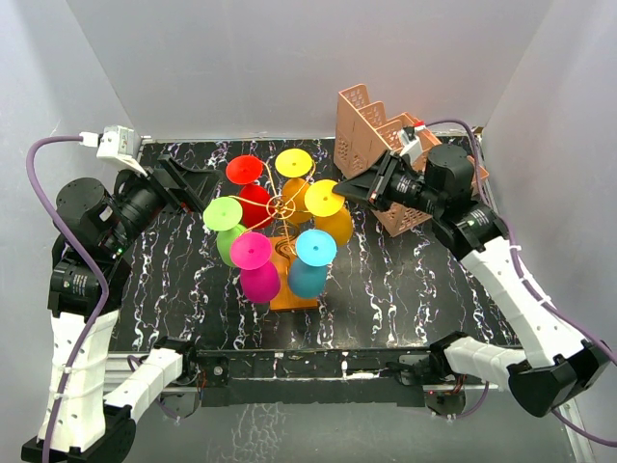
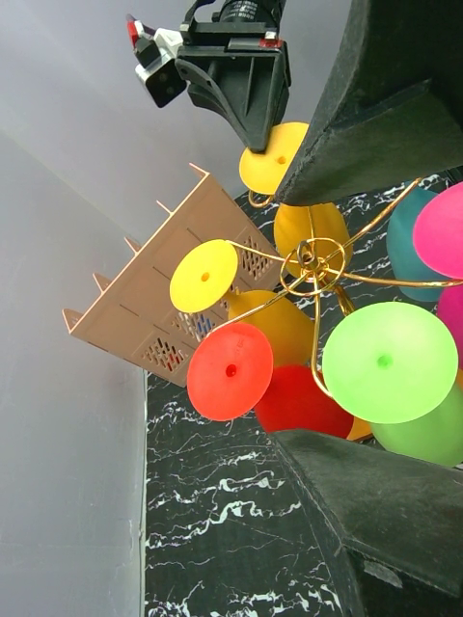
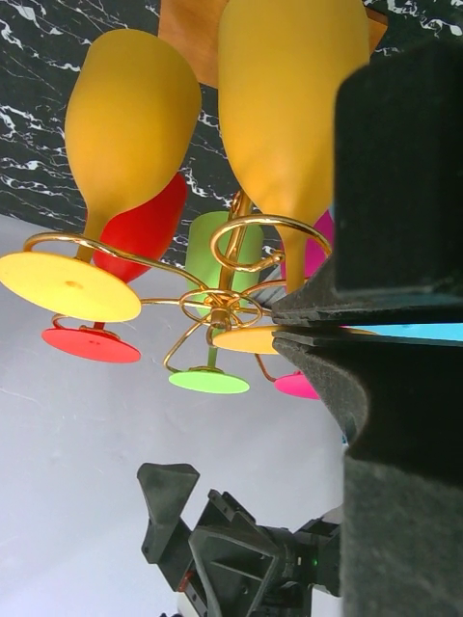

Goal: Take the wine glass off the wine glass rack

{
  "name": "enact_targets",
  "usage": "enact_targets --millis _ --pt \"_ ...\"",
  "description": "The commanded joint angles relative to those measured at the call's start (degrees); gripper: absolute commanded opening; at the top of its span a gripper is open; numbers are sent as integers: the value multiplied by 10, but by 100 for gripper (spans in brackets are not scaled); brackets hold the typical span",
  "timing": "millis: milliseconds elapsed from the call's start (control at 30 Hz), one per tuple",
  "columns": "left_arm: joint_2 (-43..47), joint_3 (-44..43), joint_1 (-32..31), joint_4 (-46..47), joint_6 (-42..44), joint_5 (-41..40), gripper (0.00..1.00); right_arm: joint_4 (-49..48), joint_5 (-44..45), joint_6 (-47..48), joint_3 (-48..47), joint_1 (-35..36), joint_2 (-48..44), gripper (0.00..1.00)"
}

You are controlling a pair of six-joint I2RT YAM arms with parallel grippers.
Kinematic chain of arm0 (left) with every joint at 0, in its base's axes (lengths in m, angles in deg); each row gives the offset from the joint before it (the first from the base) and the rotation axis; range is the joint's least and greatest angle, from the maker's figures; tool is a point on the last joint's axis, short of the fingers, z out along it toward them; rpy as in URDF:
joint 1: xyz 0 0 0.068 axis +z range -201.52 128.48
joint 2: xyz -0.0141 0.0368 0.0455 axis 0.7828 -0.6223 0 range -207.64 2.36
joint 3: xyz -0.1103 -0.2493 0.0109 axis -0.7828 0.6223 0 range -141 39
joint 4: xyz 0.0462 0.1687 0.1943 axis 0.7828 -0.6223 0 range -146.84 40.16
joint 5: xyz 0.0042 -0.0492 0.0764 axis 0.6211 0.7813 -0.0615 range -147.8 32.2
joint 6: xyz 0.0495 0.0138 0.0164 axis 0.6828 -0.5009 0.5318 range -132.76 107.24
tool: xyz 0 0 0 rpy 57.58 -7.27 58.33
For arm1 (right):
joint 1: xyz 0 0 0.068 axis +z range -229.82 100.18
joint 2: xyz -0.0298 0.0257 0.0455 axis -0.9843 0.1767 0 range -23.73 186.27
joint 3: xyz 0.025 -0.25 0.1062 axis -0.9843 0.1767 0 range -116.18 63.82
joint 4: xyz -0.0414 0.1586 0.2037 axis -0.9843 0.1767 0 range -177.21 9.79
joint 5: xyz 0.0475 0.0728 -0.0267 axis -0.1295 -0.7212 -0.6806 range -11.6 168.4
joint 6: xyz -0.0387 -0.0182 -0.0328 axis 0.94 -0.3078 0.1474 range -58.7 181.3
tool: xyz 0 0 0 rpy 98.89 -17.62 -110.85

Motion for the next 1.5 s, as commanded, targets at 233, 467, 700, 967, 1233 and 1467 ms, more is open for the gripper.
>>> enact_targets --millis 233,467,700,967,1233,1467 --pt "4 -24 3 3 8 -1 97 -71 -20 -28 -38 1 45 10" --pt "-1 -30 3 -1 12 -5 97 -60 21 -45 -66 2 67 10" --pt "2 -25 3 -2 3 -7 97 -30 87 -58 -90 1 80 10" --pt "-4 -28 3 0 -3 5 97 -28 138 -47 -102 1 71 10" --pt "-29 -26 3 58 -58 78 97 -58 228 -33 -87 2 19 10" --pt "-86 -25 3 174 -136 185 97 -82 303 -5 -97 1 -13 10"
